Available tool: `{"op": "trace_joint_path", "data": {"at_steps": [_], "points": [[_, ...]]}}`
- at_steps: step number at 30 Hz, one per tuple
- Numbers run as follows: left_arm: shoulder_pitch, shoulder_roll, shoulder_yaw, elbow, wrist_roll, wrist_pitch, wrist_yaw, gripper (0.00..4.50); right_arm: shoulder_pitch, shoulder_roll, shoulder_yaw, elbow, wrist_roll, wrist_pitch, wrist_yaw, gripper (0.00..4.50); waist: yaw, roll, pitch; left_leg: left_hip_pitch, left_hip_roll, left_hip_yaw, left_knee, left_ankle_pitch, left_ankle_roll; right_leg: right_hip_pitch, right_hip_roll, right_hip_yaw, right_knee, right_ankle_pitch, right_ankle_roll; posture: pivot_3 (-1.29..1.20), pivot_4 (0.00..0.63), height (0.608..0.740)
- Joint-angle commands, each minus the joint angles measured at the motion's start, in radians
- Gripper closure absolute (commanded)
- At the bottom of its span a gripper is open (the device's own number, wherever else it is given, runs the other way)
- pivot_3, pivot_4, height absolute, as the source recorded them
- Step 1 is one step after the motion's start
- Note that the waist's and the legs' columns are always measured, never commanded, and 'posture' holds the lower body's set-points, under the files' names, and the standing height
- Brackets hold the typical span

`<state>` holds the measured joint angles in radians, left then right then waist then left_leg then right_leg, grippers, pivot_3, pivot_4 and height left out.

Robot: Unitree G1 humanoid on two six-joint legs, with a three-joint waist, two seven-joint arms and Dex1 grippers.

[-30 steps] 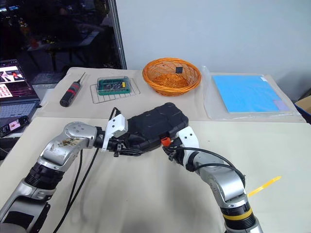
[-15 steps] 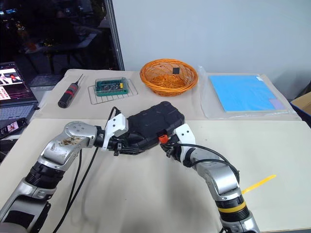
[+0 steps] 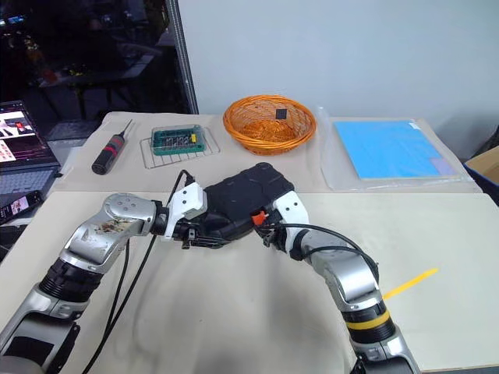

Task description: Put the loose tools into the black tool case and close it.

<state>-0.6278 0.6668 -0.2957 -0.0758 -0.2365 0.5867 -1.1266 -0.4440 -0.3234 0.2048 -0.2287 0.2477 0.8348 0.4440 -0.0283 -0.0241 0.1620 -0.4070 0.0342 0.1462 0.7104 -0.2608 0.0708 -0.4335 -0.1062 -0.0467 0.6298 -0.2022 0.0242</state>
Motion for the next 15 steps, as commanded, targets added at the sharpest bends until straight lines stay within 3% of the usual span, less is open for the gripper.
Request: {"op": "trace_joint_path", "data": {"at_steps": [1,3,9,15], "points": [[0.056,0.012,-0.065,0.023,0.033,0.079,0.004,1.65,-0.014,0.006,-0.006,-0.043,0.002,-0.040,0.012,1.76,-0.001,0.000,0.000,0.001,0.000,0.000,0.000,-0.003,-0.006,0.001,0.000,0.000,0.000,0.000,0.000,0.00,0.150,0.740],[0.060,0.015,-0.059,0.016,0.030,0.086,0.009,1.65,0.015,-0.018,-0.026,-0.109,0.027,-0.005,0.027,1.09,-0.001,0.000,0.000,0.001,0.000,0.000,-0.001,-0.004,-0.007,0.001,0.000,0.000,0.000,0.000,-0.001,0.00,0.150,0.740],[0.070,0.021,-0.049,0.009,0.030,0.092,0.018,1.65,0.112,-0.069,-0.133,-0.280,0.100,0.129,0.017,1.09,0.011,0.001,-0.001,0.000,0.000,0.000,-0.001,-0.005,-0.005,0.000,-0.001,0.000,0.000,0.003,-0.003,0.00,0.150,0.740],[0.061,0.011,-0.054,0.029,0.040,0.083,0.026,1.65,0.081,-0.013,-0.122,-0.217,0.126,0.160,-0.009,3.11,0.011,0.002,-0.002,0.001,0.000,0.000,-0.005,-0.004,-0.006,0.000,-0.001,0.000,-0.001,0.000,-0.007,0.00,0.150,0.740]]}}
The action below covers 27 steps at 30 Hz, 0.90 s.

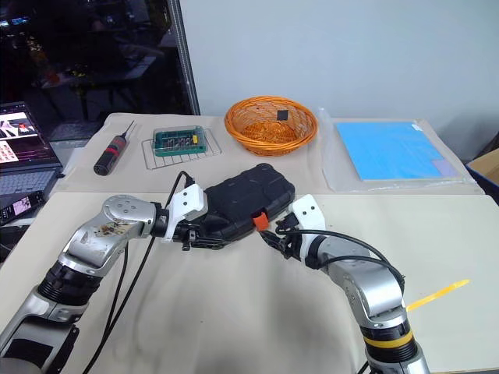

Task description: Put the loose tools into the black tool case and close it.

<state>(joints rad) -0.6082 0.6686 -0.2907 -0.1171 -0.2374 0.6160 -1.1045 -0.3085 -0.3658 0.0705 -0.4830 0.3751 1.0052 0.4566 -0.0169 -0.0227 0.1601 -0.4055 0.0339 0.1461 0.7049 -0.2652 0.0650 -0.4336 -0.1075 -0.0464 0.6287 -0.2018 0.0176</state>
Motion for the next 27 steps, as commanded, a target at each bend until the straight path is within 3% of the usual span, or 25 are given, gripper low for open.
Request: {"op": "trace_joint_path", "data": {"at_steps": [1,4,10,20,27], "points": [[0.040,0.008,-0.060,0.072,0.041,0.053,0.004,1.65,-0.067,0.038,0.019,0.062,-0.008,-0.016,-0.028,3.47,-0.001,0.000,0.000,0.000,0.000,0.000,0.000,0.000,0.000,0.000,0.000,0.000,0.000,0.000,0.000,0.00,0.150,0.740],[0.039,0.007,-0.063,0.075,0.042,0.049,0.003,1.65,-0.141,0.075,0.047,0.202,-0.047,-0.069,-0.046,4.48,0.000,0.001,0.000,0.001,0.000,0.000,0.000,0.000,0.000,0.000,0.000,0.000,0.000,-0.002,0.004,0.00,0.150,0.740],[0.041,0.008,-0.067,0.074,0.044,0.045,0.002,1.65,-0.194,0.112,0.072,0.295,-0.076,-0.143,-0.034,4.48,-0.010,0.000,-0.002,0.002,0.000,0.000,-0.001,0.002,0.000,0.001,0.000,0.001,-0.001,-0.001,0.003,0.00,0.150,0.740],[0.061,0.011,-0.059,0.079,0.050,0.040,0.014,1.65,-0.012,0.025,-0.030,0.009,0.056,-0.057,0.048,4.48,0.003,0.000,-0.004,0.001,-0.001,0.000,-0.007,0.003,-0.002,-0.001,0.000,0.000,-0.001,0.001,0.002,0.00,0.150,0.740],[0.068,0.012,-0.058,0.078,0.050,0.040,0.016,1.65,-0.072,0.109,-0.063,0.141,0.030,-0.187,-0.017,4.48,0.001,0.002,-0.007,0.002,0.000,0.000,-0.009,0.003,-0.002,-0.001,0.000,0.000,-0.003,-0.004,0.003,0.00,0.150,0.740]]}}
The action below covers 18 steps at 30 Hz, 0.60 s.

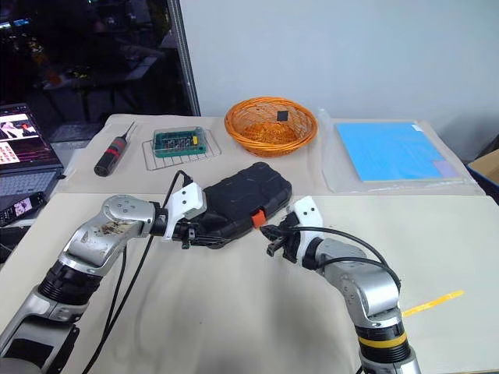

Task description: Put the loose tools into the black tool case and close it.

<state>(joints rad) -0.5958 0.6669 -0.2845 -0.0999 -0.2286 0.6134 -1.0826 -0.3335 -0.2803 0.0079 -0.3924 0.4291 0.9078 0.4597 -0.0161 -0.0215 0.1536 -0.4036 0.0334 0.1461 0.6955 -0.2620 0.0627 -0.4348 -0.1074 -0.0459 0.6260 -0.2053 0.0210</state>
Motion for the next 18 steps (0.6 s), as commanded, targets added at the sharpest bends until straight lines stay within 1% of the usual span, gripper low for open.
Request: {"op": "trace_joint_path", "data": {"at_steps": [1,6,10,14,18], "points": [[0.055,0.015,-0.065,0.062,0.042,0.041,-0.005,1.65,-0.057,0.035,0.009,0.083,-0.037,-0.118,-0.023,4.48,0.001,0.000,0.000,0.000,0.000,0.000,0.000,0.000,0.000,0.000,0.000,0.000,0.000,0.000,0.000,0.00,0.150,0.740],[0.058,0.017,-0.062,0.060,0.043,0.043,-0.002,1.65,-0.062,0.070,0.055,0.198,-0.074,-0.210,-0.013,4.48,0.002,0.001,-0.002,0.000,0.000,0.000,-0.001,0.001,0.003,0.000,0.000,0.000,0.000,0.002,-0.003,0.00,0.150,0.740],[0.062,0.018,-0.060,0.056,0.044,0.045,0.002,1.65,-0.055,0.050,0.123,0.270,-0.142,-0.268,-0.002,4.48,-0.002,0.000,-0.010,0.001,0.000,0.000,-0.002,0.002,0.005,0.001,0.000,0.000,0.000,0.001,-0.002,0.00,0.150,0.740],[0.066,0.016,-0.059,0.053,0.043,0.047,0.009,1.65,-0.046,0.027,0.178,0.345,-0.219,-0.316,-0.007,4.48,-0.006,-0.001,-0.014,0.007,0.000,0.000,-0.003,-0.002,-0.002,0.006,-0.001,0.000,-0.001,-0.003,-0.001,0.00,0.150,0.740],[0.068,0.013,-0.057,0.052,0.042,0.049,0.016,1.65,-0.013,0.005,0.239,0.408,-0.288,-0.339,-0.010,4.48,-0.006,-0.002,-0.019,0.020,0.000,0.000,-0.009,-0.004,-0.005,0.012,-0.005,0.000,-0.005,-0.006,0.000,0.00,0.150,0.740]]}}
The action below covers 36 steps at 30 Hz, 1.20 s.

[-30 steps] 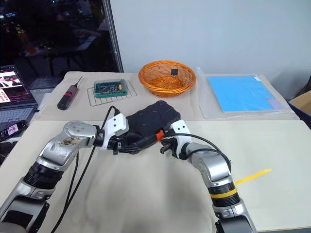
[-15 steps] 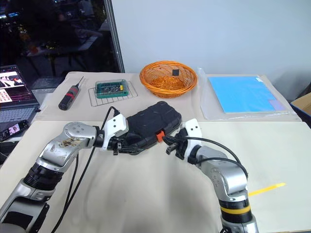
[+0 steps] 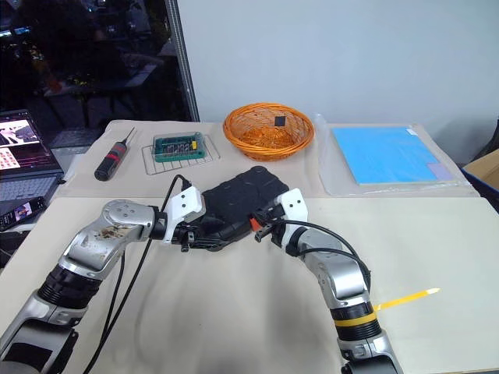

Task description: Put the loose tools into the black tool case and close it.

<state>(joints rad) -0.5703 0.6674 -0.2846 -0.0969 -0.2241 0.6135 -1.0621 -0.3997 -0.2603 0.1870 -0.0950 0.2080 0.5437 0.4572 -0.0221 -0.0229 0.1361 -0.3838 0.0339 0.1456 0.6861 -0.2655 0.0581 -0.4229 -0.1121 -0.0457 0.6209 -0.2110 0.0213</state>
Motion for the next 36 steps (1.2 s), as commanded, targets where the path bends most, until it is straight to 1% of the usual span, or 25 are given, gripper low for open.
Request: {"op": "trace_joint_path", "data": {"at_steps": [1,6,13,15,19,23,31,36], "points": [[0.042,0.012,-0.057,0.049,0.037,0.049,-0.003,1.65,0.058,-0.015,0.067,0.123,-0.075,0.029,-0.011,4.48,0.001,-0.001,-0.006,0.001,0.000,0.000,-0.002,0.000,-0.001,0.001,0.000,0.000,-0.002,0.000,0.000,0.00,0.150,0.740],[0.043,0.010,-0.060,0.050,0.037,0.048,0.003,1.65,0.040,-0.014,0.079,0.170,-0.103,0.041,-0.011,4.48,0.000,-0.002,-0.021,0.004,0.001,0.000,-0.007,0.001,-0.003,0.002,-0.003,0.000,-0.006,0.001,-0.001,0.00,0.150,0.740],[0.045,0.008,-0.046,0.062,0.041,0.039,0.008,1.65,0.010,-0.029,0.113,0.205,-0.130,0.065,0.015,4.48,0.000,0.001,-0.027,0.009,0.001,0.000,-0.010,0.000,-0.003,0.002,-0.006,-0.001,-0.008,0.002,-0.002,0.00,0.150,0.740],[0.051,0.009,-0.041,0.058,0.042,0.039,0.011,1.65,0.007,-0.032,0.116,0.200,-0.127,0.087,0.026,4.48,0.001,0.001,-0.027,0.010,0.001,0.000,-0.011,0.000,-0.004,0.003,-0.010,-0.001,-0.008,0.002,-0.002,0.00,0.150,0.740],[0.068,0.010,-0.028,0.035,0.038,0.048,0.023,1.65,-0.009,-0.032,0.119,0.200,-0.126,0.104,0.032,4.48,0.001,0.001,-0.027,0.011,0.001,0.000,-0.013,0.000,-0.004,0.002,-0.018,-0.009,-0.009,0.002,-0.001,0.00,0.150,0.740],[0.076,0.011,-0.007,0.029,0.034,0.041,0.033,1.65,-0.042,-0.030,0.115,0.181,-0.113,0.137,0.042,4.48,0.002,0.002,-0.027,0.013,0.001,0.000,-0.016,0.000,-0.004,0.002,-0.020,-0.019,-0.010,0.003,-0.001,0.00,0.150,0.740],[0.085,0.012,0.011,0.028,0.043,0.041,0.047,1.65,-0.101,-0.023,0.128,0.183,-0.098,0.258,0.072,4.48,0.002,0.004,-0.026,0.014,0.001,-0.001,-0.018,0.000,-0.005,0.001,-0.027,-0.025,-0.011,0.003,-0.001,0.00,0.150,0.740],[0.082,0.013,0.018,0.040,0.047,0.036,0.058,1.65,-0.144,-0.012,0.126,0.234,-0.103,0.263,0.086,4.48,0.001,0.004,-0.025,0.014,0.001,-0.002,-0.018,0.000,-0.005,0.001,-0.028,-0.027,-0.013,0.003,-0.001,0.00,0.150,0.740]]}}
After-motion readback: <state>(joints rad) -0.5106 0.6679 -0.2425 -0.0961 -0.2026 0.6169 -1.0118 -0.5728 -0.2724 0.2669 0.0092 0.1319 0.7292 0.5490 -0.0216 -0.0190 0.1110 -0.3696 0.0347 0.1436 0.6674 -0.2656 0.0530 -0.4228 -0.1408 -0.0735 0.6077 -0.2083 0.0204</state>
